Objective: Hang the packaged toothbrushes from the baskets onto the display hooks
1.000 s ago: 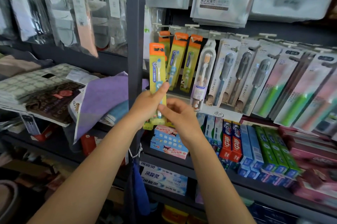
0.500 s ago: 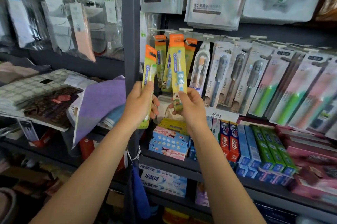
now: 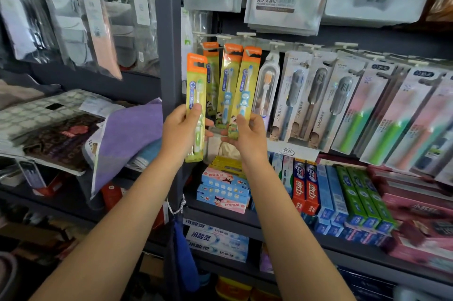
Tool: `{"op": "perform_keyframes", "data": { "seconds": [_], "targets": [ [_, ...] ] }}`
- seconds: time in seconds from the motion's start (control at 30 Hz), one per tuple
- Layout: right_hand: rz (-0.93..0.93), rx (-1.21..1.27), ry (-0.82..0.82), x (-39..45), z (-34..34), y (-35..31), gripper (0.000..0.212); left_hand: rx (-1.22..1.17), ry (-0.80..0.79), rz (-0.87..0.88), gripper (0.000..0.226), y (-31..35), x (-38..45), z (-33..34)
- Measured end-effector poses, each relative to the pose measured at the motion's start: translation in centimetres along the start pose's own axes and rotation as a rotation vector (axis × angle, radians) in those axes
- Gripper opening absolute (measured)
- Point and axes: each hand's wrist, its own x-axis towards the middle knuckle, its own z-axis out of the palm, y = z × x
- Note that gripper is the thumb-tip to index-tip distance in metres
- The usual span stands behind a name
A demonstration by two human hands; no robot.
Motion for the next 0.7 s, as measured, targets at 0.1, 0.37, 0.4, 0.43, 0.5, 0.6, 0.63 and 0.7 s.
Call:
{"op": "perform_keyframes", "data": {
  "seconds": [0.1, 0.37, 0.4, 0.43, 0.5, 0.6, 0.63, 0.7],
  "targets": [
    [0.051, 0.033, 0.036, 1.4, 0.9, 0.1, 0.013, -0.028, -0.004, -0.023, 0.021, -0.4, 0.0, 0.4],
    [0.293, 0.062, 0.056, 0.6, -0.5, 2.4, 0.022, -0.224, -0.084, -0.213, 0.02, -1.2, -0.4, 1.1],
    [0.323, 0.055, 0.051, 0.1, -1.0, 2.7, 0.019, -0.239, -0.088, -0.23, 0.021, -1.2, -0.3, 1.2],
    [0.347, 0.043, 0.036, -0.3, -1.5, 3.0, 0.018, -0.254, -0.09, -0.242, 0.022, -1.1, -0.2, 1.4],
    [0.361, 0.015, -0.041, -1.2, -2.2, 3.0, 0.023, -0.279, -0.09, -0.262, 0.02, -0.7, 0.2, 1.9],
    [0.266, -0.056, -0.268, -2.2, -2.2, 2.1, 0.037, -0.241, -0.069, -0.269, 0.014, 0.0, 1.0, 2.4],
    [0.223, -0.084, -0.315, -2.4, -2.0, 1.5, 0.035, -0.249, -0.071, -0.275, 0.013, 0.4, 1.1, 2.5],
    [0.147, -0.127, -0.331, -2.5, -1.5, 0.4, 0.026, -0.258, -0.08, -0.289, 0.014, 1.1, 1.2, 2.9]
  ]
}}
